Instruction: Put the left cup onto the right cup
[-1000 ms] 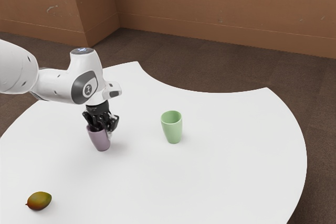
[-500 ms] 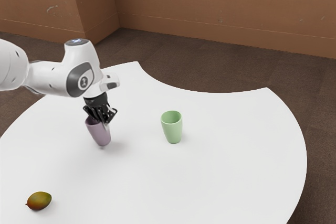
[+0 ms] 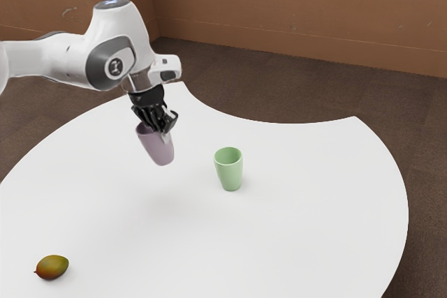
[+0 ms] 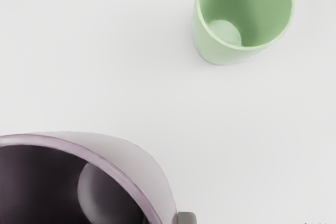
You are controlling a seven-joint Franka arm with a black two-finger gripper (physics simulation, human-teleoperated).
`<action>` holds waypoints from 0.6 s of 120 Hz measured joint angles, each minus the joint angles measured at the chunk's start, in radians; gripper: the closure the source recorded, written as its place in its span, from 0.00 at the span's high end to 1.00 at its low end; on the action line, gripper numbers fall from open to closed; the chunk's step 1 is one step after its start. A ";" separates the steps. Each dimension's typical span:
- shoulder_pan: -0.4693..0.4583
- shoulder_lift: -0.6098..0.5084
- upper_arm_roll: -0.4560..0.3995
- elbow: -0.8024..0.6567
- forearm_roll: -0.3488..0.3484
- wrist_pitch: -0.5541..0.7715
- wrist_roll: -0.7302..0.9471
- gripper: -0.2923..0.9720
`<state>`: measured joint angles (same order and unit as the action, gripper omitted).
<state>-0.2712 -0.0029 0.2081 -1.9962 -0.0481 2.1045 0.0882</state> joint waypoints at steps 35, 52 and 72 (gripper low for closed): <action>-0.027 0.081 -0.084 0.240 0.021 -0.174 0.012 0.15; 0.009 0.174 -0.089 0.360 0.024 -0.213 0.020 0.15; 0.010 0.251 -0.110 0.453 0.024 -0.232 0.027 0.15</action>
<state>-0.2608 0.2482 0.0984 -1.5435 -0.0237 1.8725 0.1156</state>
